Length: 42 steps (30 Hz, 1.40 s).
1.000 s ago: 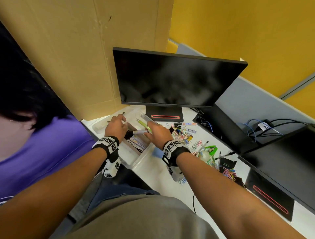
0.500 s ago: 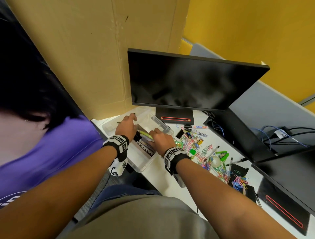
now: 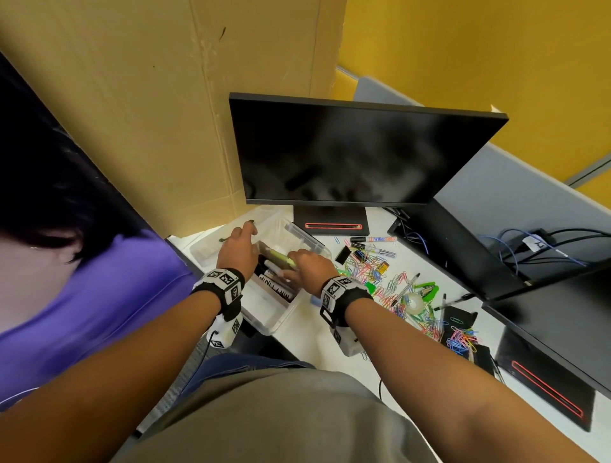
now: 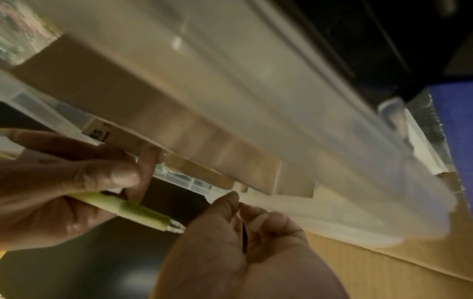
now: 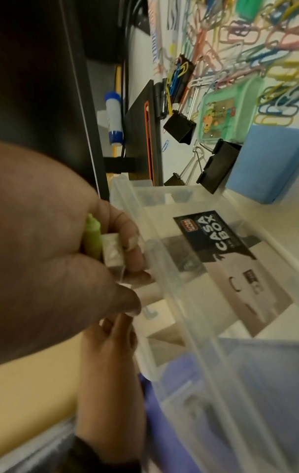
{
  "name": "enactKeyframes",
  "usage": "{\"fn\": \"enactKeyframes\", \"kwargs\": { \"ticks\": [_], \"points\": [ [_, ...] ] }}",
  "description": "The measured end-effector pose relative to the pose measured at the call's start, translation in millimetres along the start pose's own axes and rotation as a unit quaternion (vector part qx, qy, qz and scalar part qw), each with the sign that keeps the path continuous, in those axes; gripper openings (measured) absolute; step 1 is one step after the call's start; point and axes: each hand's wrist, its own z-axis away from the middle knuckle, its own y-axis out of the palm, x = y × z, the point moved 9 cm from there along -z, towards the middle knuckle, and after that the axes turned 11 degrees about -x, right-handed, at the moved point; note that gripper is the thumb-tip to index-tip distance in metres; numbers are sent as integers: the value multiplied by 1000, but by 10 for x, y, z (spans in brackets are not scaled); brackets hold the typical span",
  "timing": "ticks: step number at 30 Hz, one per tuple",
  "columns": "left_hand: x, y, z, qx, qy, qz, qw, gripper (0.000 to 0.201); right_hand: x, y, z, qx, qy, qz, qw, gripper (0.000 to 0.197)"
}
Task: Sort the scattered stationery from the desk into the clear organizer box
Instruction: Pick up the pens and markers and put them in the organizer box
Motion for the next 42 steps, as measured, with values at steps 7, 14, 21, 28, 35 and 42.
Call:
{"fn": "enactKeyframes", "kwargs": {
  "ticks": [7, 14, 21, 28, 35, 42],
  "points": [
    [7, -4, 0, 2, -25, 15, 1000, 24, -213, -100, -25, 15, 132, -332, 934, 36],
    [-216, 169, 85, 74, -15, 143, 987, 8, -352, -14, -30, 23, 237, -492, 837, 44],
    [-431, 345, 227, 170, -24, 239, 956, 22, -373, 93, 9, 34, 292, -573, 765, 40],
    [-346, 344, 188, 173, -45, 246, 953, 16, -399, 120, -32, 21, 293, -561, 774, 40],
    [-363, 327, 131, 176, -55, 277, 943, 22, -330, 77, -57, 18, 300, -588, 751, 43],
    [-335, 188, 29, 123, -52, 283, 950, 17, -265, 58, -50, 26, 283, -593, 754, 40]
  ]
}}
